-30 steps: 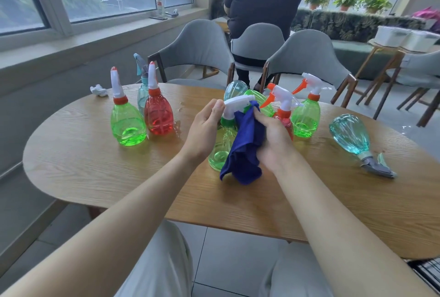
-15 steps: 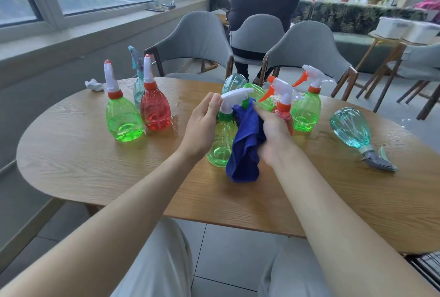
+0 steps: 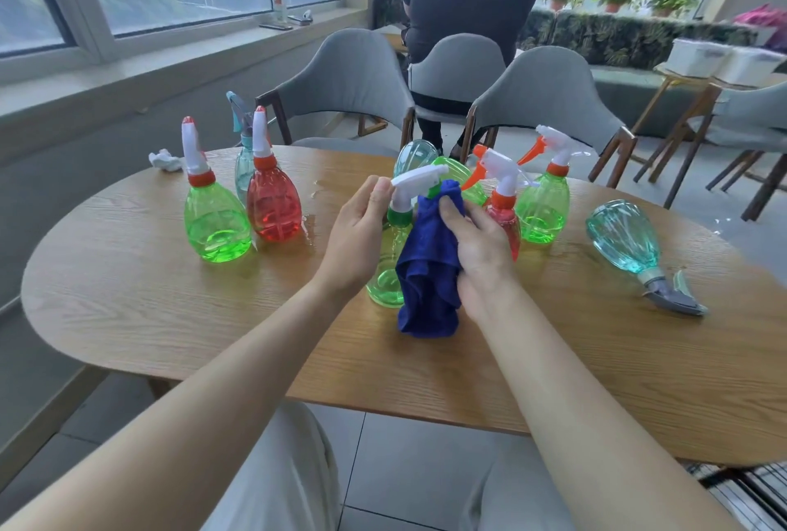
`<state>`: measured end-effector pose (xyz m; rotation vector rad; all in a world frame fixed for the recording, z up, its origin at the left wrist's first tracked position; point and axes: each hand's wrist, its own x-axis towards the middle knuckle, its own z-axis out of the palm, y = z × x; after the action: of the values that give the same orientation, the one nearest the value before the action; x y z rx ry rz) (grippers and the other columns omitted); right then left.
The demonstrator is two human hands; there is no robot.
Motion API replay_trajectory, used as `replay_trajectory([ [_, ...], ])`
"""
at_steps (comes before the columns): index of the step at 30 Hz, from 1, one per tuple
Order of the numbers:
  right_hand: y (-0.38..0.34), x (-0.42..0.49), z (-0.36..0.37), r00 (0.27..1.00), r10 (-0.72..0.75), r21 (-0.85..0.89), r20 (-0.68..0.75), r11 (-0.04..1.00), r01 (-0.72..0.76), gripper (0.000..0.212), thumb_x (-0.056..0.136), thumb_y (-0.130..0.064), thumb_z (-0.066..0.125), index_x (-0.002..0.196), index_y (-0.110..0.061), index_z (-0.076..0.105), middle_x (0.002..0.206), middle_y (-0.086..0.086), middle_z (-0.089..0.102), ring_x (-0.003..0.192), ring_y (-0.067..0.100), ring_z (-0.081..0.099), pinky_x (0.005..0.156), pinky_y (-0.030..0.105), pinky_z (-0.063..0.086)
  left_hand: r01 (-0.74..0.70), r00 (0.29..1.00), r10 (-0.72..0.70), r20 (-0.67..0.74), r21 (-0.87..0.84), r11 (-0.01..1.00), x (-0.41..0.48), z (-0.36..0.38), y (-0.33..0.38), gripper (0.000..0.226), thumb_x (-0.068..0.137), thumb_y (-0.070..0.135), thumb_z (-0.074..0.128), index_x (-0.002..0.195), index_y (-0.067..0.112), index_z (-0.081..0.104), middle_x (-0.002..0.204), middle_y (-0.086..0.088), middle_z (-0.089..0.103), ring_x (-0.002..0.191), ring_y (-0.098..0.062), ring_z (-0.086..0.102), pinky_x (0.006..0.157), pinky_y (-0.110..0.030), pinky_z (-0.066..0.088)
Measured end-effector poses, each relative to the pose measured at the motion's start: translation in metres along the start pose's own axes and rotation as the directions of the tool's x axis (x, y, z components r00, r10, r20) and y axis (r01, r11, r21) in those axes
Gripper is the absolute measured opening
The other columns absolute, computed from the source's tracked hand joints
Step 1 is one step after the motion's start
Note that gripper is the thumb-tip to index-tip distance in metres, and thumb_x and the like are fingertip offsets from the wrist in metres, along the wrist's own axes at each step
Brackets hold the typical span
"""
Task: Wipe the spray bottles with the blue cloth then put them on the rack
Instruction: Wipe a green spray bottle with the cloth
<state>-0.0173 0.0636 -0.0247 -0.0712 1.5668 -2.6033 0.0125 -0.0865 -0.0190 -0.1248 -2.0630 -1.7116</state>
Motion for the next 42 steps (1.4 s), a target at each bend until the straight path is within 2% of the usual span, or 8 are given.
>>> replay_trajectory([
  [4, 0.005, 0.001, -0.004, 0.999, -0.006, 0.014, 0.048, 1.0, 0.006, 0.029, 0.101, -0.019, 0.071, 0.128, -0.009, 0.071, 0.119, 0.014, 0.077, 0.102, 0.025, 0.075, 0.085, 0.036, 0.061, 0.017, 1.0, -0.017, -0.005, -0.025, 1.0, 0.0, 0.001, -0.002, 0.053, 0.111, 0.053, 0.039, 0.112, 0.006, 0.065, 0.111, -0.02, 0.066, 0.106, -0.036, 0.063, 0.104, -0.059, 0.047],
  [7, 0.008, 0.001, -0.005, 0.985, -0.169, -0.246, 0.029, 0.954, 0.171, 0.026, 0.098, -0.017, 0.075, 0.124, -0.016, 0.073, 0.113, 0.005, 0.079, 0.1, 0.013, 0.074, 0.085, 0.029, 0.059, 0.014, 1.0, -0.014, 0.001, -0.028, 0.999, 0.0, 0.001, -0.003, 0.048, 0.111, 0.054, 0.038, 0.113, 0.017, 0.069, 0.112, -0.014, 0.07, 0.113, -0.04, 0.063, 0.106, -0.065, 0.046],
  [14, 0.011, 0.008, -0.002, 0.771, -0.611, -0.781, 0.178, 0.389, 0.489, 0.023, 0.099, -0.039, 0.071, 0.111, -0.019, 0.067, 0.102, -0.007, 0.07, 0.095, 0.019, 0.065, 0.088, 0.041, 0.053, 0.017, 1.0, -0.017, 0.003, -0.037, 0.999, 0.001, 0.001, -0.005, 0.048, 0.111, 0.056, 0.037, 0.115, 0.021, 0.069, 0.114, -0.012, 0.072, 0.114, -0.039, 0.065, 0.106, -0.067, 0.047],
  [23, 0.012, 0.0, -0.011, 0.928, -0.356, -0.533, 0.111, 0.767, 0.358, 0.013, 0.11, -0.027, 0.057, 0.105, -0.025, 0.068, 0.091, -0.005, 0.071, 0.083, 0.009, 0.063, 0.076, 0.023, 0.046, 0.025, 1.0, -0.025, -0.008, -0.028, 0.999, 0.0, 0.003, -0.003, 0.05, 0.112, 0.055, 0.036, 0.113, 0.017, 0.068, 0.111, -0.014, 0.072, 0.111, -0.04, 0.065, 0.106, -0.066, 0.047],
  [26, 0.024, -0.011, -0.013, 0.868, -0.494, -0.775, 0.043, 0.532, 0.341, 0.017, 0.11, -0.034, 0.053, 0.1, -0.024, 0.063, 0.085, -0.008, 0.064, 0.078, 0.014, 0.059, 0.068, 0.028, 0.035, 0.033, 0.999, -0.033, -0.001, -0.039, 0.999, -0.001, 0.005, -0.002, 0.046, 0.114, 0.049, 0.035, 0.115, 0.018, 0.069, 0.099, -0.01, 0.078, 0.107, -0.034, 0.071, 0.106, -0.063, 0.049],
  [30, 0.029, -0.019, -0.011, 0.501, -0.852, -0.942, 0.153, 0.028, 0.335, 0.02, 0.107, -0.026, 0.059, 0.109, -0.009, 0.068, 0.088, 0.003, 0.068, 0.077, 0.025, 0.063, 0.057, 0.032, 0.043, 0.041, 0.999, -0.04, 0.011, -0.043, 0.998, -0.002, 0.005, -0.001, 0.044, 0.117, 0.042, 0.032, 0.12, 0.018, 0.069, 0.096, -0.009, 0.08, 0.106, -0.028, 0.073, 0.108, -0.06, 0.048],
  [34, 0.02, -0.017, -0.005, 0.285, -0.936, -0.935, 0.206, -0.102, 0.341, 0.019, 0.105, -0.019, 0.063, 0.114, -0.005, 0.07, 0.088, 0.009, 0.066, 0.075, 0.031, 0.06, 0.056, 0.04, 0.047, 0.039, 0.999, -0.038, 0.023, -0.023, 0.999, -0.002, 0.004, -0.001, 0.046, 0.116, 0.045, 0.033, 0.113, 0.015, 0.068, 0.094, -0.004, 0.079, 0.106, -0.029, 0.071, 0.107, -0.06, 0.048],
  [42, -0.017, -0.001, 0.024, 0.421, -0.776, -0.843, 0.469, -0.251, 0.475, 0.031, 0.107, -0.027, 0.06, 0.132, -0.013, 0.07, 0.13, 0.004, 0.067, 0.119, 0.033, 0.059, 0.098, 0.048, 0.044, -0.001, 1.0, 0.001, 0.016, 0.001, 1.0, -0.003, 0.002, 0.001, 0.04, 0.118, 0.036, 0.035, 0.109, 0.012, 0.066, 0.102, -0.004, 0.068, 0.101, -0.025, 0.062, 0.091, -0.035, 0.049],
])
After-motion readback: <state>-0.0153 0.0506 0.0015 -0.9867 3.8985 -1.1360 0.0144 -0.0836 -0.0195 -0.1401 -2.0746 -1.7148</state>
